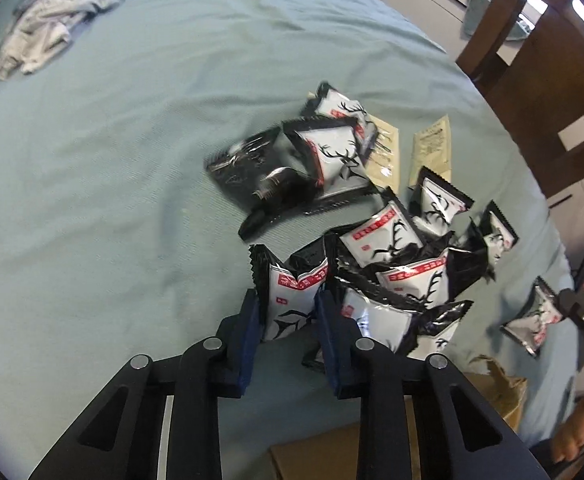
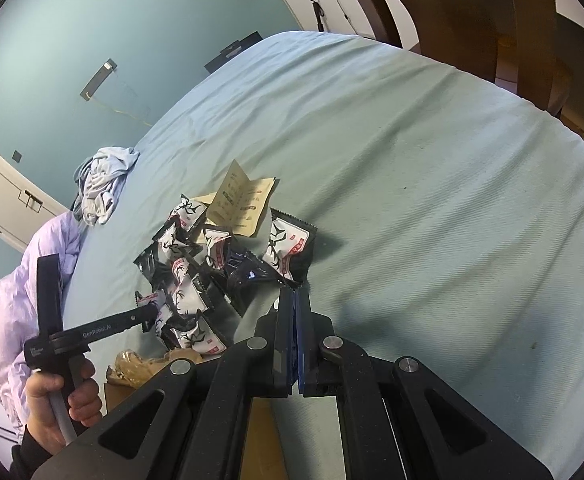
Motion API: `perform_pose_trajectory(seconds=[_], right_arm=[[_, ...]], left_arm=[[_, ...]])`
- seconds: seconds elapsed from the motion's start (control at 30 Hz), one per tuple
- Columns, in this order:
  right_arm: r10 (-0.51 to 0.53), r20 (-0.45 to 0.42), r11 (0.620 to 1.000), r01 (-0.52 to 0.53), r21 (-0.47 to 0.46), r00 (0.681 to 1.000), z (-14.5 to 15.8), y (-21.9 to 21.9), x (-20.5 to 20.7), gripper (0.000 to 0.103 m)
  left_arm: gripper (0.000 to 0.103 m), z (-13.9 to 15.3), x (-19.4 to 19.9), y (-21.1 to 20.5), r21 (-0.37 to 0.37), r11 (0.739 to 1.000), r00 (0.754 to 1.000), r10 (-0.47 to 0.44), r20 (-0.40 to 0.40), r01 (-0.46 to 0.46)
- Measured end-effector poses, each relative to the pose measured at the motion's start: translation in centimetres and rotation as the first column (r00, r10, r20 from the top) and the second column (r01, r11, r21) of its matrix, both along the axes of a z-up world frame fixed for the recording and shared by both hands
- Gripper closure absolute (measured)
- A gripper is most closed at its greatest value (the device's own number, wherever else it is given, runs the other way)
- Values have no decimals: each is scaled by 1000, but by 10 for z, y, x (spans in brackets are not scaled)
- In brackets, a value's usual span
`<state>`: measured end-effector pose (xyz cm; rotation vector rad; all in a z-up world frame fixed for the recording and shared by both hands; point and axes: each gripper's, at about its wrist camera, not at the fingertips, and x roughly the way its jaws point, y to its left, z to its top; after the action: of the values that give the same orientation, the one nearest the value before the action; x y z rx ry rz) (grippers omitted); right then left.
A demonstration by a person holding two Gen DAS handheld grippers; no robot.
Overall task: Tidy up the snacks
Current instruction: 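Grasp a white deer-print packet from the pile with the left tool, then carry the white packet over the box and release it from the left tool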
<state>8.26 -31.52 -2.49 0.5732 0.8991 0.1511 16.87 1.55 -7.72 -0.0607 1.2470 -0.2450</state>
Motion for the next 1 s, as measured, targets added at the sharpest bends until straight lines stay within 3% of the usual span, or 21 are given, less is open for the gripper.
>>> perform_pose_trajectory(seconds=[0.2, 0.3, 0.43, 0.57, 0.7, 1.0], right_arm=[[-26, 35, 1000, 26, -1, 999, 7, -2, -15, 103], [-13, 59, 1000, 14, -15, 998, 12, 1, -24, 103], [-2, 100, 1000, 5, -29, 995, 22, 7, -44, 103], [18, 154, 999, -10, -50, 988, 34, 14, -69, 103], [47, 180, 999, -44, -21, 983, 39, 18, -93, 103], [96, 161, 995, -97, -6, 982, 31, 18, -122, 103]], left_arm=[[77, 43, -27, 19, 10, 997, 991, 78, 108, -80], [77, 68, -54, 22, 20, 998, 984, 53, 167, -58], [77, 84, -86, 23, -10, 999, 982, 36, 186, -35], [76, 85, -116, 17, -13, 1000, 987, -11, 158, 14], [76, 81, -143, -8, 33, 989, 980, -146, 135, 143], [73, 40, -151, -38, 196, 950, 967, -253, 26, 243]])
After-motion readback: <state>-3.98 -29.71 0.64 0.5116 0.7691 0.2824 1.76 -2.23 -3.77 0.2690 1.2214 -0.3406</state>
